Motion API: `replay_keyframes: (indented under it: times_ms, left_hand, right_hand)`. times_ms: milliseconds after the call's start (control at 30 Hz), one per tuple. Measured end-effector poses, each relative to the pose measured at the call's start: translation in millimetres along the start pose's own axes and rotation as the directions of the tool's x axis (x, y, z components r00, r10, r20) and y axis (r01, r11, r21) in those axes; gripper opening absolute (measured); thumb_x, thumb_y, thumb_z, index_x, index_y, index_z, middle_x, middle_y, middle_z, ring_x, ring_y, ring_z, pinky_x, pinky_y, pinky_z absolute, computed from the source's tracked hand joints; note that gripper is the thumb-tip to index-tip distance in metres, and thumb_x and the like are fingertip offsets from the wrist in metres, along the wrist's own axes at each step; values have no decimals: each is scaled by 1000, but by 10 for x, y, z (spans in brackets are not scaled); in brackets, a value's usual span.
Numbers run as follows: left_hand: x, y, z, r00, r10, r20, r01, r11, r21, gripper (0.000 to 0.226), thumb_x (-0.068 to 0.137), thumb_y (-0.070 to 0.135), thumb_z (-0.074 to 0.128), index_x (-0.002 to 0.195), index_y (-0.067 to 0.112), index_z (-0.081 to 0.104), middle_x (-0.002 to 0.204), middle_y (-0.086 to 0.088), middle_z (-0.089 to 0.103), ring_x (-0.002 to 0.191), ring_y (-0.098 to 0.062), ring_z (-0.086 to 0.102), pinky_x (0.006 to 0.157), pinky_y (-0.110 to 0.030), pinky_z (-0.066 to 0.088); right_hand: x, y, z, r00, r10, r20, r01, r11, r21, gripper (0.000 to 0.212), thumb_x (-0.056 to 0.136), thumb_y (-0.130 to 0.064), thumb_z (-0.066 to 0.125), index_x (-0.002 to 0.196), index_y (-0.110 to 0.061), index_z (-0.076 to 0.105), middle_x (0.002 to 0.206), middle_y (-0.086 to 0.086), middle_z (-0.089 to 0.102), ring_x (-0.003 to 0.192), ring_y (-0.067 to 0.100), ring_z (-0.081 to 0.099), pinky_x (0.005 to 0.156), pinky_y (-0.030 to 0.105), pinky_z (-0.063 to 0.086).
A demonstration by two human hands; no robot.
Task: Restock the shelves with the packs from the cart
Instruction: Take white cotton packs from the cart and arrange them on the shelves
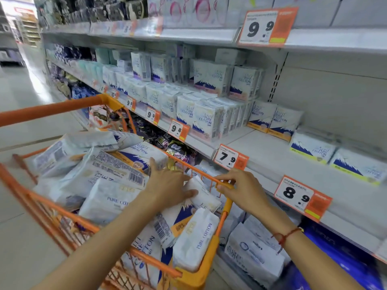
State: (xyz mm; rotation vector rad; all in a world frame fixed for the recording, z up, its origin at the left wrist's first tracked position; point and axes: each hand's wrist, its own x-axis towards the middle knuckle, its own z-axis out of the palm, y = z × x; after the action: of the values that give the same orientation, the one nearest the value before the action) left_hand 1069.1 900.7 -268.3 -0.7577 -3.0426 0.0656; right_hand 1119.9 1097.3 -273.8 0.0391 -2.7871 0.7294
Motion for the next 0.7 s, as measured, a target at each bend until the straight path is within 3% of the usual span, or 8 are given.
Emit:
replay_keyframes:
  times_ms: [233,500,600,700]
  left_hand:
    - [355,71,-18,992,129,-8,-129,991,-21,64,85,73,35,138,38,44,149,11,39,140,-17,31,110,-64,-7]
    - [429,211,-30,990,95,-99,-106,989,-102,57,85,66,45,133,36,49,140,8,49,129,-18,46,112,-60,-1]
    - [295,268,-155,954,124,-272,-161,980,-116,43,90,53,49,128,33,54,136,8,53,123,-18,50,114,-45,17]
    - [100,138,-401,845,125,-519,-211,971,-109,28,94,41,50,116,30,63,120,10,62,106,-16,59,88,-28,41]
  right_hand:
    - [66,265,-14,997,30,-76,-38,993,-109,26,87,-29,62,111,-32,68,87,-9,52,94,14,51,67,28,37]
    - [138,325,-107,993,99,-58,-103,993,-59,30,87,-24,63,115,-31,67,113,-7,63,99,14,57,78,30,46]
    - [121,310,-153,992,124,0,-124,991,-50,29,87,-23,64,115,-29,65,115,-5,62,94,12,53,76,28,42]
    - [104,227,-227,994,103,21,-101,993,-62,31,87,-24,64,118,-27,63,116,-3,60,98,13,53,78,27,42]
